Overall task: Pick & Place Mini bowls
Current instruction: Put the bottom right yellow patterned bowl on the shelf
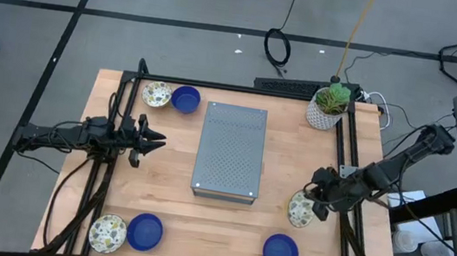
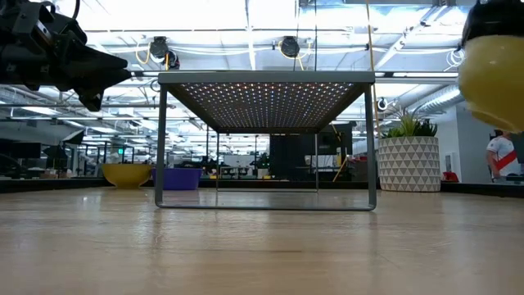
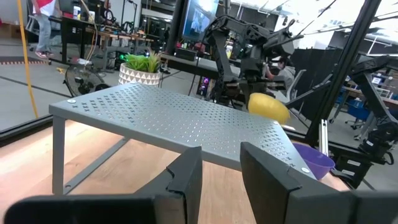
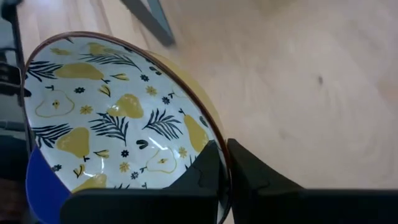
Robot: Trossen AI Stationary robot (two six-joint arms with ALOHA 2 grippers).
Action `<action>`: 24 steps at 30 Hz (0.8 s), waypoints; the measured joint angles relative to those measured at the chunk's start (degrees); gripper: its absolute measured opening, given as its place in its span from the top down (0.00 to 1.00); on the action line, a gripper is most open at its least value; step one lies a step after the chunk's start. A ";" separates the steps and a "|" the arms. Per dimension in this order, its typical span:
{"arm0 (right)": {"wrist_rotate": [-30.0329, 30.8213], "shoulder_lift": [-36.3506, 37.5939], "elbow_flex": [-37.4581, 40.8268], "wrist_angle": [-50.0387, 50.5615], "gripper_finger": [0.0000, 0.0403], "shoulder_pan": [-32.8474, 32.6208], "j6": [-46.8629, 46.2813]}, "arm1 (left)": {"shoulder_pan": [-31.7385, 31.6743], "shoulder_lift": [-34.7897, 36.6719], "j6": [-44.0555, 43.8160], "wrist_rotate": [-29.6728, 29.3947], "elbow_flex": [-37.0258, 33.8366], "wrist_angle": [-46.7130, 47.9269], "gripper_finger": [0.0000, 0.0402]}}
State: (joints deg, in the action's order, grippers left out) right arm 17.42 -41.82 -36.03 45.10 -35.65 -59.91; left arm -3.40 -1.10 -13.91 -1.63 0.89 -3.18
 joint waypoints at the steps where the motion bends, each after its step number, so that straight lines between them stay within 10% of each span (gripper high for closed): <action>1: 0.64 0.00 0.00 -0.96 0.99 0.58 1.19 | -0.02 0.00 0.00 0.00 0.00 0.00 0.72; 24: -12.01 -0.56 -0.02 -45.51 0.99 22.71 57.50 | -0.01 -0.02 0.00 0.00 0.00 0.00 0.72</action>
State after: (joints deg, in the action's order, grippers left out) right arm 5.41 -42.38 -36.05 -0.41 -12.94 -2.41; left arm -3.41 -1.12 -13.92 -1.63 0.89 -3.18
